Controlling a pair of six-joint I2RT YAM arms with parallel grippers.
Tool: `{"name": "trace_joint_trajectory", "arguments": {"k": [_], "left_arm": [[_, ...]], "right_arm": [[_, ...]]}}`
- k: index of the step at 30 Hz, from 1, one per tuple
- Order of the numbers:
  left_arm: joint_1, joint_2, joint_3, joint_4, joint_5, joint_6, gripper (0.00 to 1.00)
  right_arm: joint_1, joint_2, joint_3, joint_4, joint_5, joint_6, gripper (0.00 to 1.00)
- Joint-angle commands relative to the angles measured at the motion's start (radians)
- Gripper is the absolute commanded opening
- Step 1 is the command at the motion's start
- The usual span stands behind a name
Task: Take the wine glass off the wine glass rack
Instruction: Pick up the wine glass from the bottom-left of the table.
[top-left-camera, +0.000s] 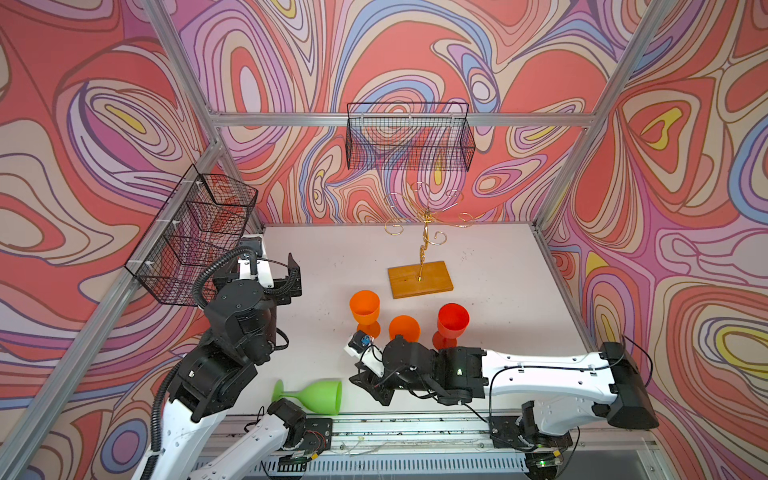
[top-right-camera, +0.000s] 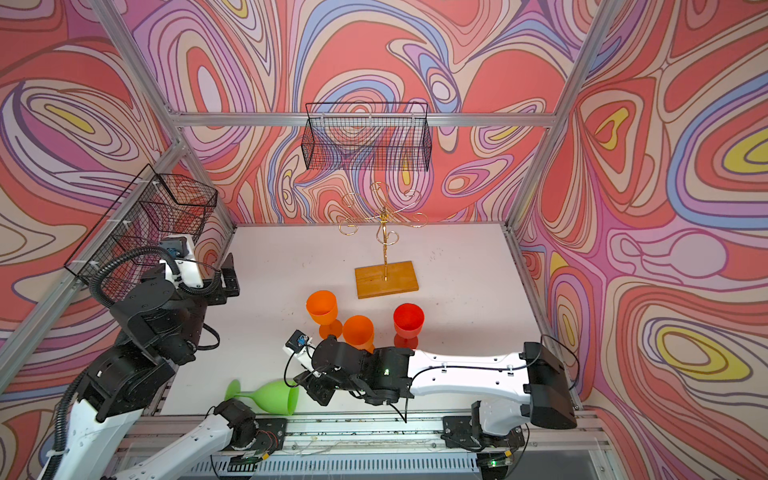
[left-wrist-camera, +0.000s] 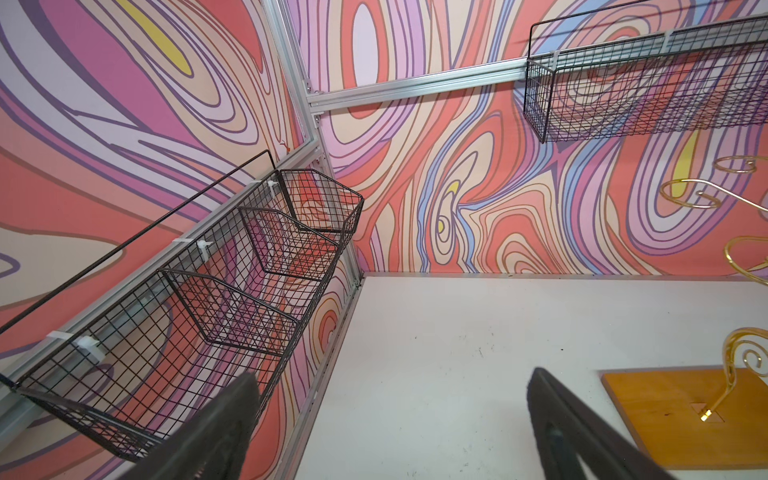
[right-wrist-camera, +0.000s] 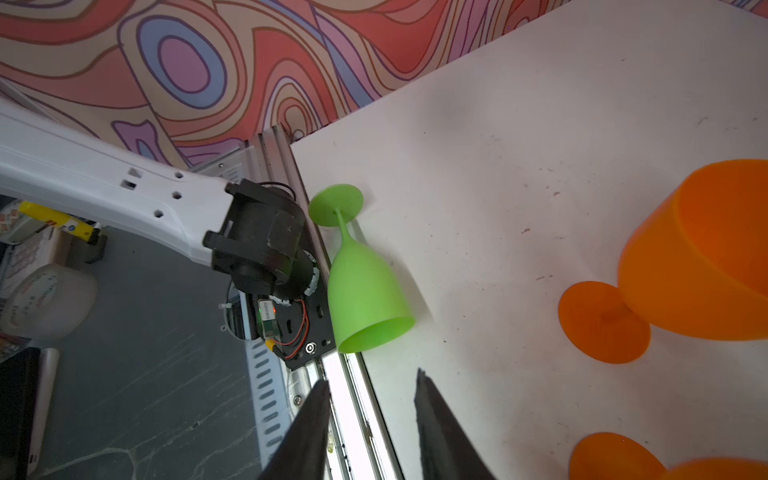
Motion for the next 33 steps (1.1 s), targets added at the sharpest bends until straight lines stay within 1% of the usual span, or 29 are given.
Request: {"name": "trace_joint_trajectory", "arguments": {"k": [1,6,10,13,16,21,25,33], "left_arm": [[0.010,0.013,0.023,-0.008,0.012,0.019,1.00],[0.011,0.010,0.026,-0.002,0.023,0.021,1.00],[0.010,0.004,0.028,0.000,0.035,0.017,1.00],[0.011,0.006,0.023,0.004,0.043,0.016,1.00],[0.010,0.013,0.022,0.007,0.046,0.019,1.00],[0.009,0.015,0.025,0.012,0.051,0.026,1.00],[0.011,0.014,0.031,0.015,0.049,0.038,1.00],[0.012,0.015,0.036,0.025,0.049,0.056,1.00]], "right_arm": [[-0.009,0.015,-0.016,0.056,-0.125,0.073,0.42],[-0.051,0.027,-0.036,0.064,-0.276,0.137,0.44],[-0.124,0.015,-0.117,0.161,-0.454,0.266,0.44],[-0.163,0.022,-0.178,0.250,-0.548,0.355,0.44],[-0.185,0.059,-0.199,0.316,-0.635,0.425,0.45],[-0.203,0.139,-0.168,0.356,-0.711,0.458,0.45],[-0.208,0.186,-0.140,0.356,-0.742,0.476,0.44],[-0.209,0.270,-0.045,0.265,-0.767,0.504,0.44]]}}
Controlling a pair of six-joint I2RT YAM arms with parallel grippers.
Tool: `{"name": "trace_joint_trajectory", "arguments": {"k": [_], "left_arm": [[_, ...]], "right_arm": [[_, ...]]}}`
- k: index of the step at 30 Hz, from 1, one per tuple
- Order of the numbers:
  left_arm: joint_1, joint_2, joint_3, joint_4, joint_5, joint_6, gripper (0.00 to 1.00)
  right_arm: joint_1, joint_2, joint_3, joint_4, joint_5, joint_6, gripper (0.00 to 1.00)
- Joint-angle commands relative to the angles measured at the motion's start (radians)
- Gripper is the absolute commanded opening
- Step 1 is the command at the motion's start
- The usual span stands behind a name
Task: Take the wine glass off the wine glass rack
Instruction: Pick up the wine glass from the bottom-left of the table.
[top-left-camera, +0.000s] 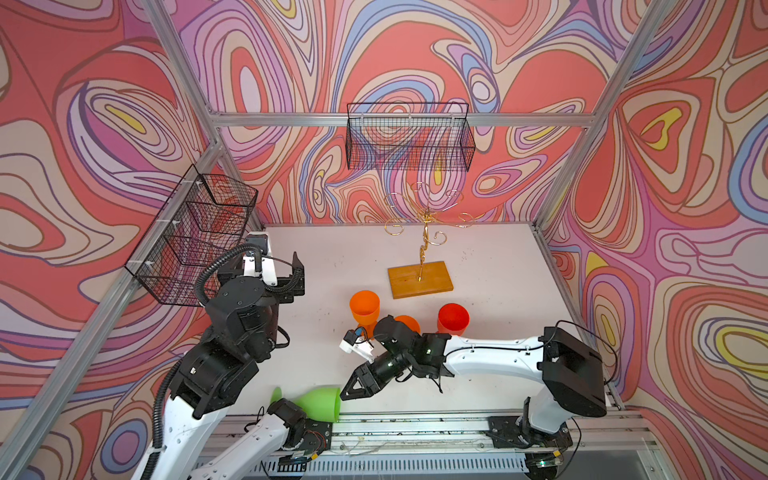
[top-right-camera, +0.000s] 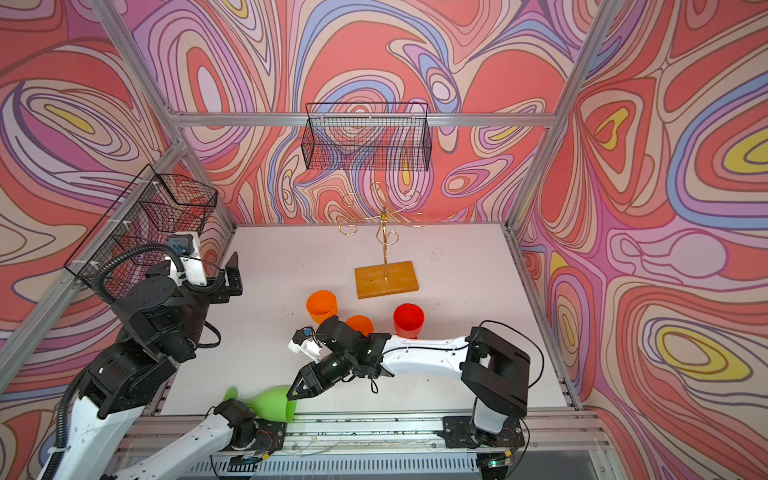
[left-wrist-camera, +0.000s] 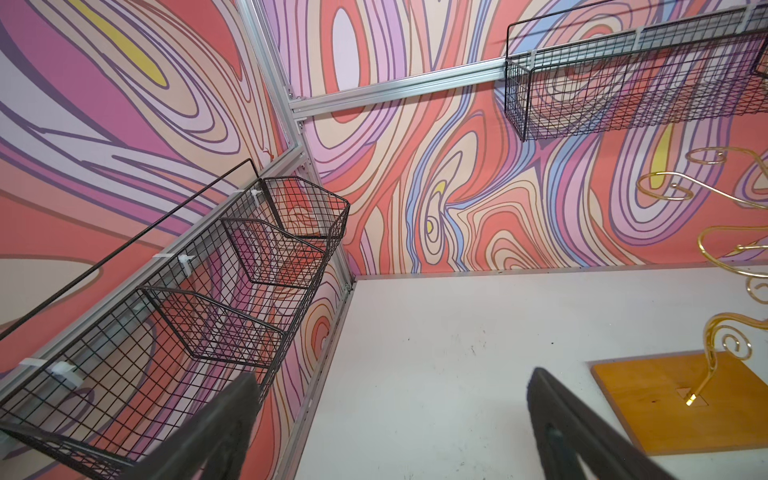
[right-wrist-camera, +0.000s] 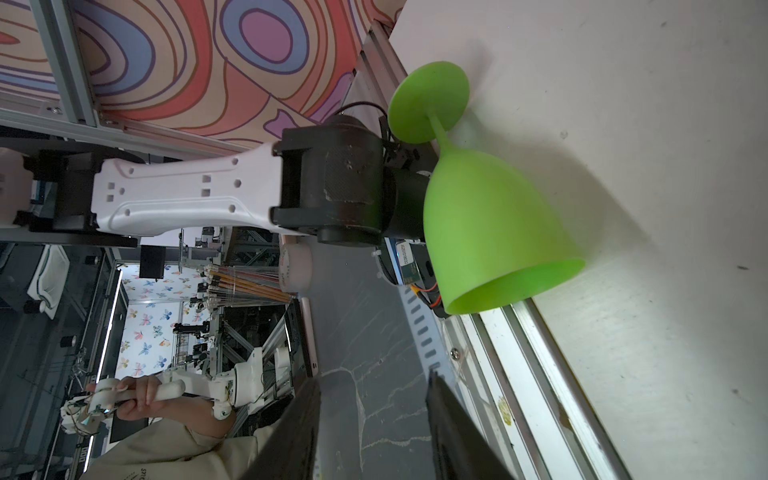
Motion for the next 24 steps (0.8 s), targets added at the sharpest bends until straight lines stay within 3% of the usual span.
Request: {"name": "trace_joint_trajectory", "arguments": {"k": [1,24], "left_arm": [[0.007,0.003,0.026,0.023,0.005,0.025,1.00],[0.009,-0.035,0.032,0.013,0.033,0.020,1.00]], "right_arm": [[-0.003,0.031,0.044,-0.044,-0.030,0.026,0.44],[-0.026,0.179,0.138,-0.079,-0.080,0.142,0.47]]}}
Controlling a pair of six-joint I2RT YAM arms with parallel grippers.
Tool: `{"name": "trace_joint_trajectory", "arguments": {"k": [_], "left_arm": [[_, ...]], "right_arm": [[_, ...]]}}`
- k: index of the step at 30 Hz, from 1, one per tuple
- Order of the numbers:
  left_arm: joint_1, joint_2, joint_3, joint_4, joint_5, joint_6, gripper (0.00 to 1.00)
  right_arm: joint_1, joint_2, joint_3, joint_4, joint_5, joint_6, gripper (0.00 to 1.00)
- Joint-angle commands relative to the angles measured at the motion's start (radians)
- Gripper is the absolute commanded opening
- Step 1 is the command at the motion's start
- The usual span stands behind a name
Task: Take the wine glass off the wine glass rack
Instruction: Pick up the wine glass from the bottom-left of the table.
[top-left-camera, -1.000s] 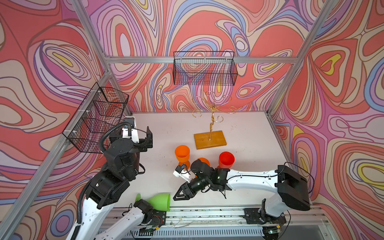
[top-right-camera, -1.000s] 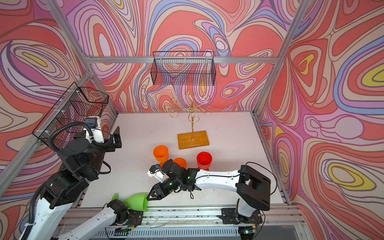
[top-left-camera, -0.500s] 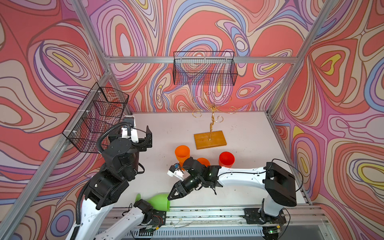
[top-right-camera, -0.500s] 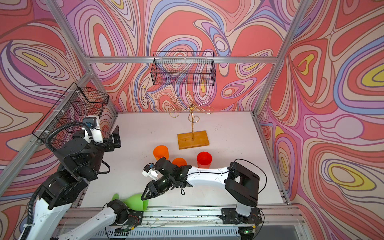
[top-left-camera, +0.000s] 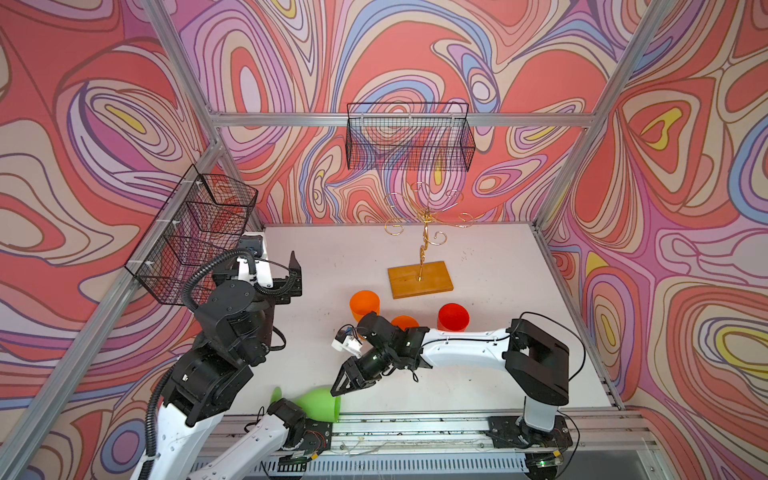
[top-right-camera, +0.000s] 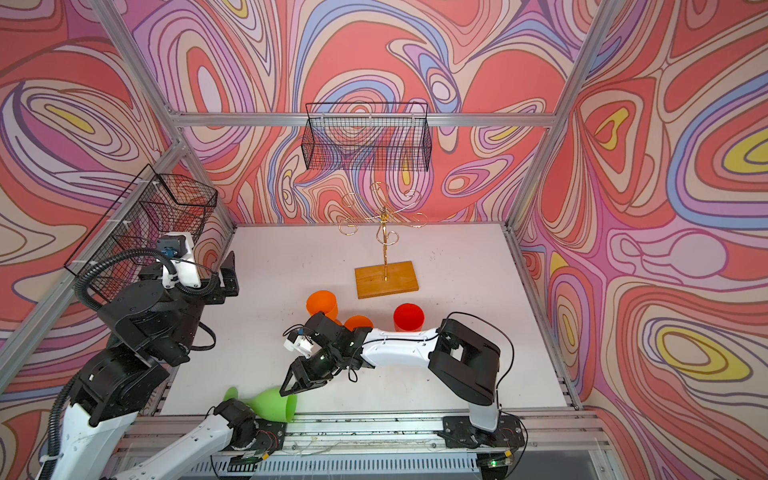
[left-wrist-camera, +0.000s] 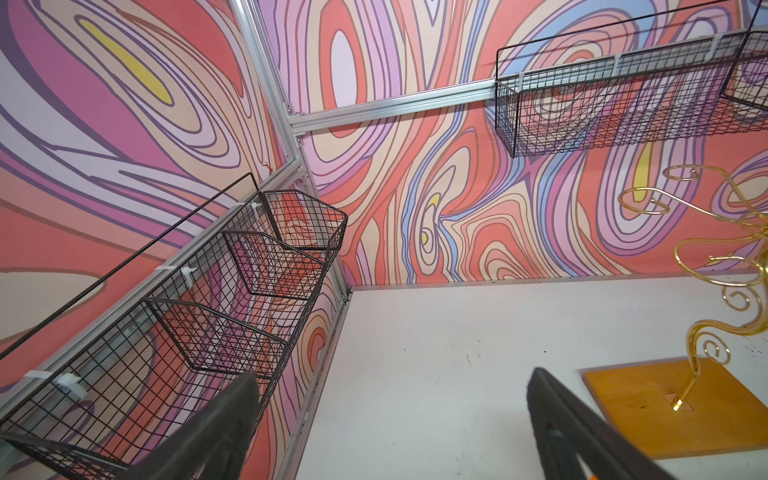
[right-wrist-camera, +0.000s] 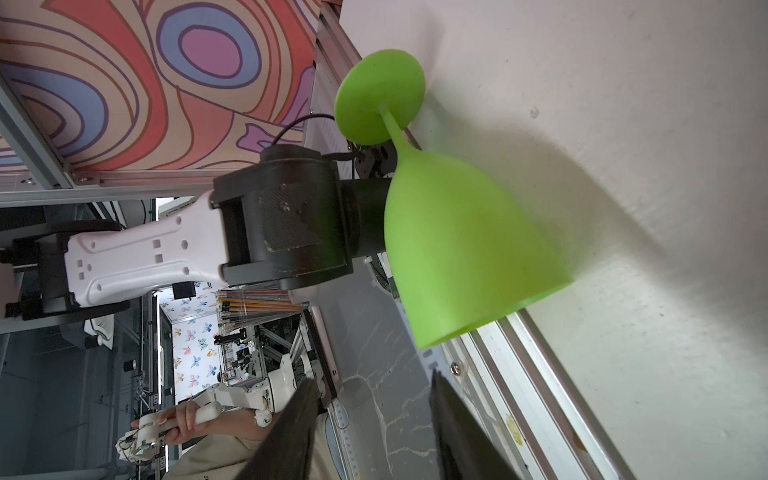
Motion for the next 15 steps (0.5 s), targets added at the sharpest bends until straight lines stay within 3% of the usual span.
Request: {"name": "trace_joint_trajectory", "arguments": {"k": [1,15], "left_arm": [[0.007,-0.013,0.016,0.005,0.007,0.005,1.00],[0.007,-0.017,0.030,-0.008,0.012,0.012,1.00]], "right_arm": [[-0.001,0.005,0.012,-0.015,-0.029,0.026,0.47],[0.002,0.073,0.058,-0.023,-0.087,0.072,0.49]]}}
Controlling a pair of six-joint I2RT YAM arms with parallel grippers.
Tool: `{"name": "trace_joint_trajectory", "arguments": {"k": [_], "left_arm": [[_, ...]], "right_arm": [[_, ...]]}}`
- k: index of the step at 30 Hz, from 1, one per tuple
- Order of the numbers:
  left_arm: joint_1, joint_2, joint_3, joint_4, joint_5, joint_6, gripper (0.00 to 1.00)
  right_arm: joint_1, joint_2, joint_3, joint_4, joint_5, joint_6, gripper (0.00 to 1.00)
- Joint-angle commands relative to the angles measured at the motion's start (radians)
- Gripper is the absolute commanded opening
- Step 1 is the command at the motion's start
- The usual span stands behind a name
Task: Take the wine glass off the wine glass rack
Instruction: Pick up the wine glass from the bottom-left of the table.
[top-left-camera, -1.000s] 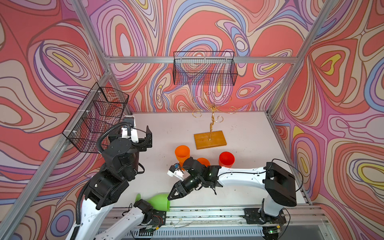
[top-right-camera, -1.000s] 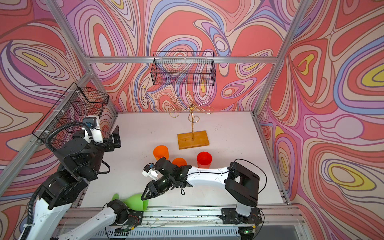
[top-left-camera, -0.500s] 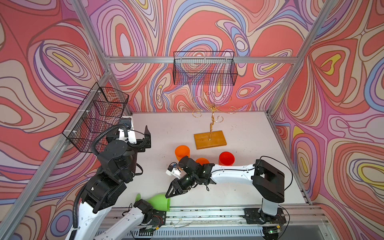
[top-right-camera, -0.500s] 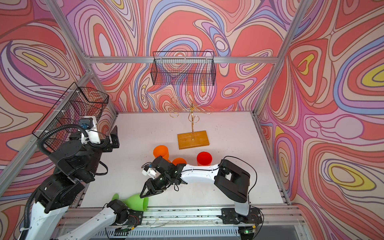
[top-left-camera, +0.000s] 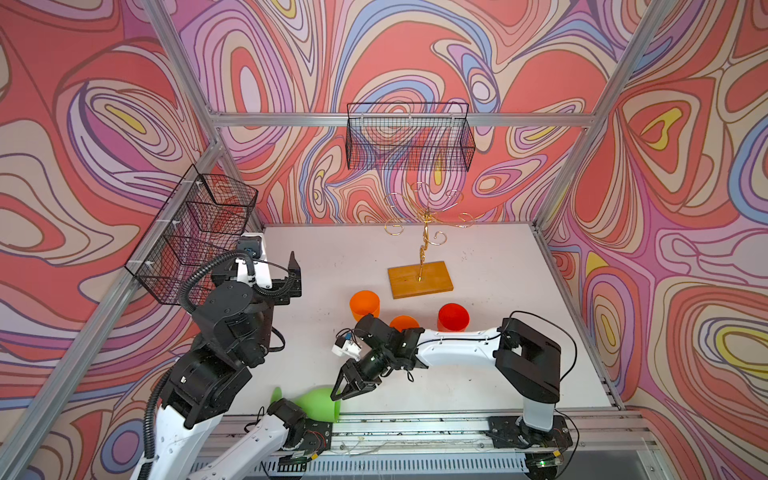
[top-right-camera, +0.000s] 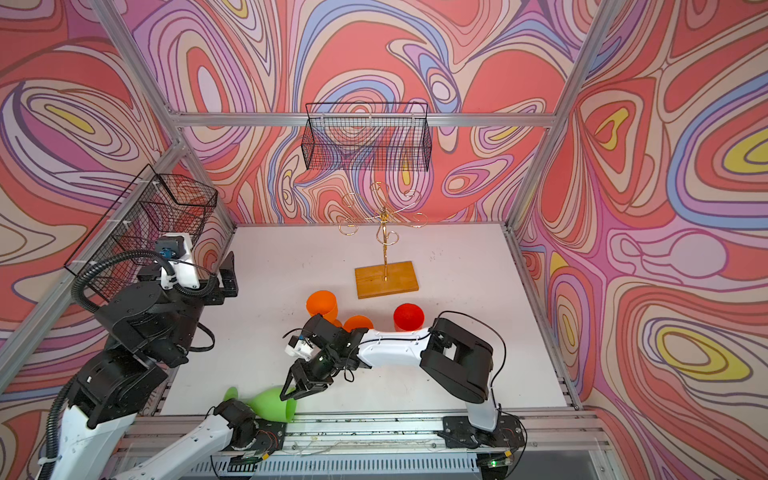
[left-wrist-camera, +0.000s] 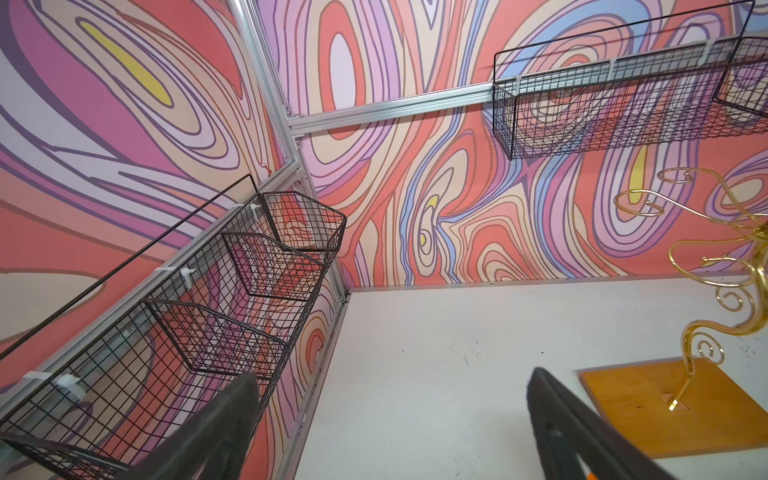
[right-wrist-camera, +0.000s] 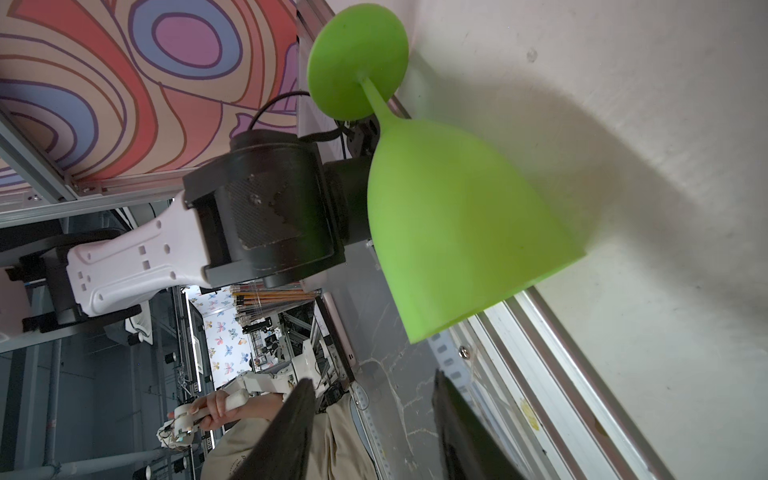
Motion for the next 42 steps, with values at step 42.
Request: {"name": "trace_joint_trajectory", "arguments": {"k": [42], "left_arm": [[0.008,-0.035,0.044,-0.002,-0.036,0.070,1.00]], "right_arm": [[-0.017,0.206,0.229,-0.171,-0.115,-0.028,0.33]]}}
